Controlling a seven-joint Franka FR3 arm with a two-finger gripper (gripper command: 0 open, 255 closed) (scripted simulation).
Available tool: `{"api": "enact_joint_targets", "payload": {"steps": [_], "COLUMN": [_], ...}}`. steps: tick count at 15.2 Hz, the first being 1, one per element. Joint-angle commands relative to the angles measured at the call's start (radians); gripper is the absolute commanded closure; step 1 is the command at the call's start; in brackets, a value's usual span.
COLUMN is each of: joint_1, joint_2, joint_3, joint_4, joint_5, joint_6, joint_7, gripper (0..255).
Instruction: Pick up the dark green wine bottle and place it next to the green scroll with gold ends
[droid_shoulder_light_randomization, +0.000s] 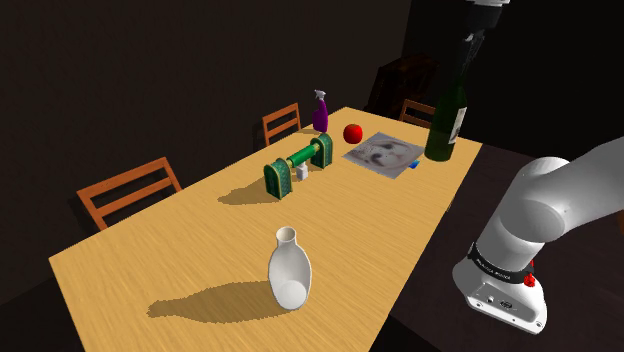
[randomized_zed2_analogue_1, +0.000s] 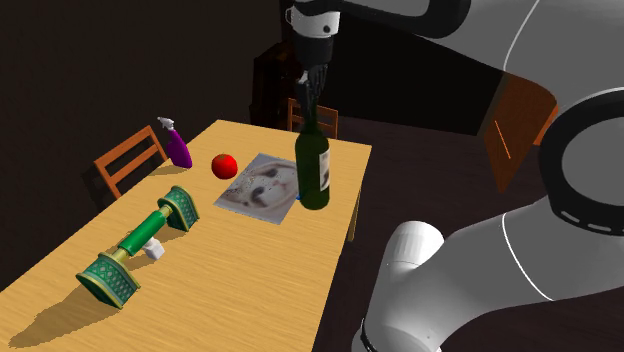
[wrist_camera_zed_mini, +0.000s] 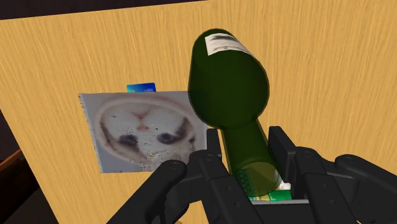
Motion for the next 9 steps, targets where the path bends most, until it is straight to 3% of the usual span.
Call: {"api": "enact_joint_targets", "payload": {"steps": [1,9], "joint_1": [0.003,0.017], "joint_2": [0.01,0.062], "joint_3": [0.004,0.008], "joint_4": [0.034,0.185], "joint_5": [0.005,0.024], "joint_6": [-0.025,-0.124], "joint_7": [-0.001,-0.014], "gripper": [255,255]}}
